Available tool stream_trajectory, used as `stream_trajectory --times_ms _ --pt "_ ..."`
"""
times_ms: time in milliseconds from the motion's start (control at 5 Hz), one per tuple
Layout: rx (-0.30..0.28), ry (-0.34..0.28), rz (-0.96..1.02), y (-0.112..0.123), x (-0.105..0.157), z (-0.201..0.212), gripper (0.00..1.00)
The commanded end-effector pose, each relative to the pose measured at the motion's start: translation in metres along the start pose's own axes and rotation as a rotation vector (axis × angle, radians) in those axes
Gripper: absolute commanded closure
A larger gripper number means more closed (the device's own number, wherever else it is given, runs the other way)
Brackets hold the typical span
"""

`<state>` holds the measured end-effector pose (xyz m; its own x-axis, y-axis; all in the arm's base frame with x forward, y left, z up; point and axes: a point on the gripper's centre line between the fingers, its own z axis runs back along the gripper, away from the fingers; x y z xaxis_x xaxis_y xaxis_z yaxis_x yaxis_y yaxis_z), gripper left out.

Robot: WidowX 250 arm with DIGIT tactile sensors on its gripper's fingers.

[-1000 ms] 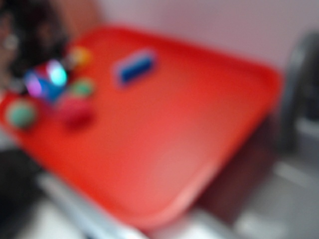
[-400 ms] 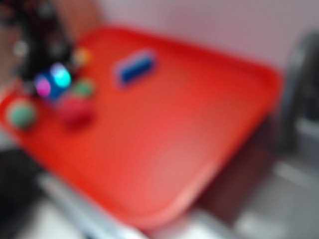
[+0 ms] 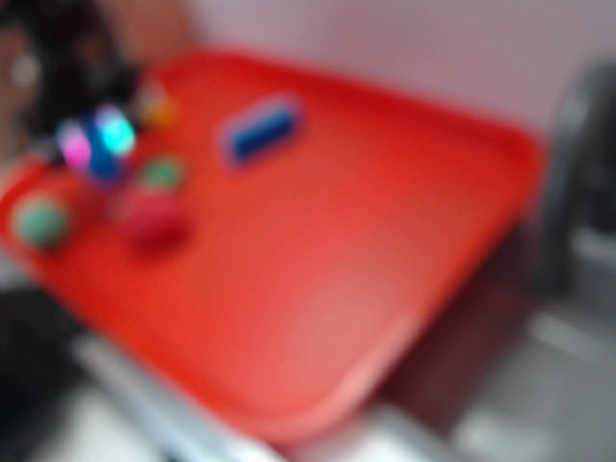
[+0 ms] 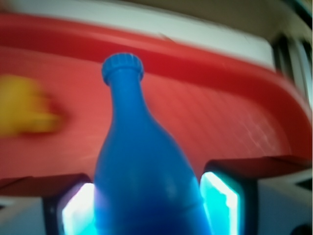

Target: Grab the blue bottle.

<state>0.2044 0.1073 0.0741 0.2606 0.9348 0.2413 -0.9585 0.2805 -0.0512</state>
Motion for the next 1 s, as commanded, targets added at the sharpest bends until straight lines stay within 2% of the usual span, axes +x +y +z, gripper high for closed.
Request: stream_trajectory --times_ms 0,200,400,600,800 --pt "-0.116 0.132 -0.401 -0.026 0.012 0.089 1.00" --pt "-0.217 0.114 -0.628 -0.036 -0.004 0.129 1.00" --pt "-0.354 0.177 -0.764 -0.032 -0.015 0.161 1.00" --pt "-0.400 0.132 -0.828 -0.024 -0.030 0.185 1.00" --pt "-0.397 0.229 -0.834 -0.023 -0.032 0.184 1.00"
